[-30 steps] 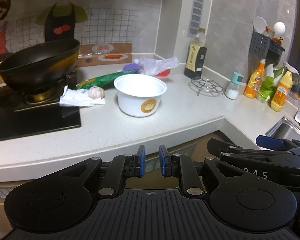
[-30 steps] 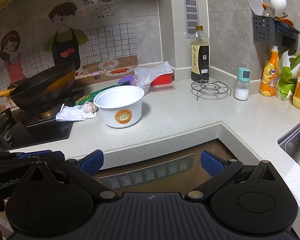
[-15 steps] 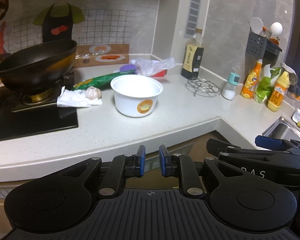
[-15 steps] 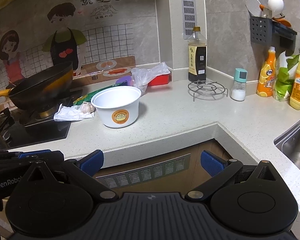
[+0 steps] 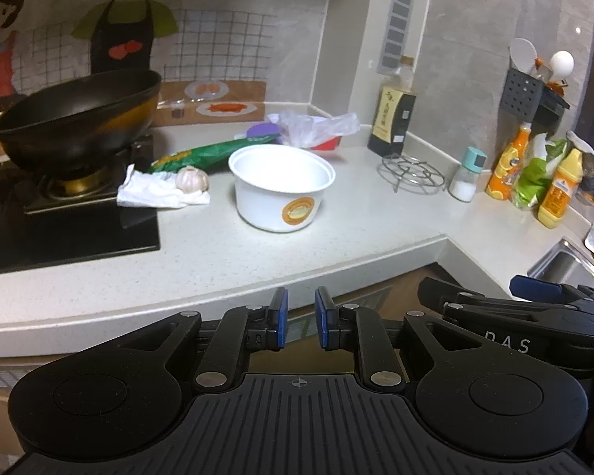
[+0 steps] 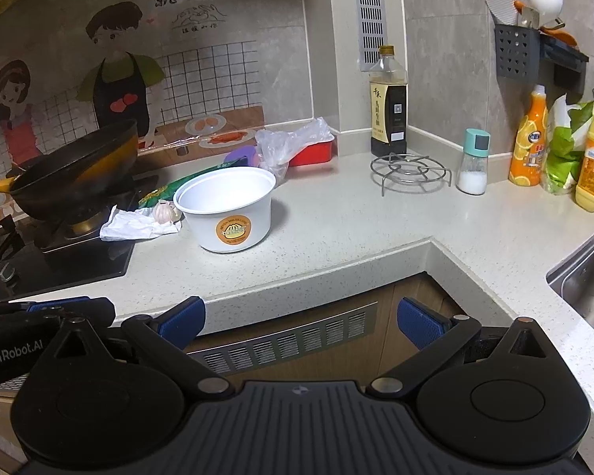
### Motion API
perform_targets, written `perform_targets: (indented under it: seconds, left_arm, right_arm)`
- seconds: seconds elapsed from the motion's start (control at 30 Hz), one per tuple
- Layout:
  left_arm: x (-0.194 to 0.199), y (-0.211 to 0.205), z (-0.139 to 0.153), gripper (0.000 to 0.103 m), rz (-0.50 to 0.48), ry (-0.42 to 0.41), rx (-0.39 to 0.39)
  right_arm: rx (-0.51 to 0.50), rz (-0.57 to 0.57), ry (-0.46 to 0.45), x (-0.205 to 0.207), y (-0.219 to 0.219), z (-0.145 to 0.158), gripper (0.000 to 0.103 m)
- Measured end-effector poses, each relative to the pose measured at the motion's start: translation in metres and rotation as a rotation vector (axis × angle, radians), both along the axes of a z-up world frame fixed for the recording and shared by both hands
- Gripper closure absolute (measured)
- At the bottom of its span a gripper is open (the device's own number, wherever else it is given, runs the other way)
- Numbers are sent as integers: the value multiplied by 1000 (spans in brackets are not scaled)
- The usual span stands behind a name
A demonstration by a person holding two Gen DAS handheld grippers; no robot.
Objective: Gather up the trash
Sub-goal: 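Move the right tool toward the garlic bulb while the left tool approaches the white paper bowl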
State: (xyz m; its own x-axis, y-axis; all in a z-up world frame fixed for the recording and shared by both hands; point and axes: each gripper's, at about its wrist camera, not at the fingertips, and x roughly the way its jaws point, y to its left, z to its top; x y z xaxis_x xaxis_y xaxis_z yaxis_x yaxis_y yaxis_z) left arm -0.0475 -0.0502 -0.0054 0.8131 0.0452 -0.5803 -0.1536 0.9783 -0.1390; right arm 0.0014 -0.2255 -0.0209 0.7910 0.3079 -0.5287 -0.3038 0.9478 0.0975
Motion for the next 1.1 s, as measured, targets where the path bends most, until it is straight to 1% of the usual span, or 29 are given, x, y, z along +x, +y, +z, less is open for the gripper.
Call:
perform_targets:
  seconds: [0.2, 0.27, 0.33, 0.4, 0.47, 0.5, 0.53, 0.57, 0.63, 0.67, 0.8, 0.93, 1.0, 1.1]
  left_arm:
    - [14, 11, -5, 84, 3, 20, -28]
    - [21, 17, -9, 84, 7, 28, -49]
    - [29, 27, -14, 83, -8, 21, -98]
    - [38, 40, -20, 83, -36, 15, -169]
    - [48, 53, -26, 83, -67, 28, -252]
    - [53, 59, -28, 83, -77, 36, -279]
    - [59, 65, -30, 83, -79, 44, -283]
    - [63, 68, -31, 83, -76, 43, -266]
    - [74, 77, -30, 83, -75, 25, -225]
    - [80, 83, -29, 83, -79, 16, -218]
    - [112, 117, -24, 83, -82, -9, -268]
    - [152, 152, -16, 83, -117, -18, -316]
    - [171, 164, -13, 83, -144, -11, -320]
    - [195, 182, -12, 83, -173, -14, -329]
  right_arm:
    - [-21, -5, -7, 13, 8, -1, 0]
    - [-16, -4, -20, 17, 9, -1, 0]
    - [23, -2, -40, 24, 8, -1, 0]
    - [66, -17, -50, 32, 6, -2, 0]
    - [90, -34, -30, 43, 6, -6, 0]
    - [81, -29, -5, 48, 8, -9, 0]
    - [53, -18, 24, 54, 13, -13, 0]
    - [25, -17, 33, 59, 17, -16, 0]
    - [-29, -41, 22, 65, 27, -22, 0]
    - [-39, -47, 12, 68, 31, -23, 0]
    - [-54, -91, -26, 88, 47, -16, 0]
    - [-88, -143, -3, 119, 66, -5, 0]
    - [-95, -193, -7, 131, 75, -1, 0]
    - [-130, -279, -14, 142, 91, 3, 0]
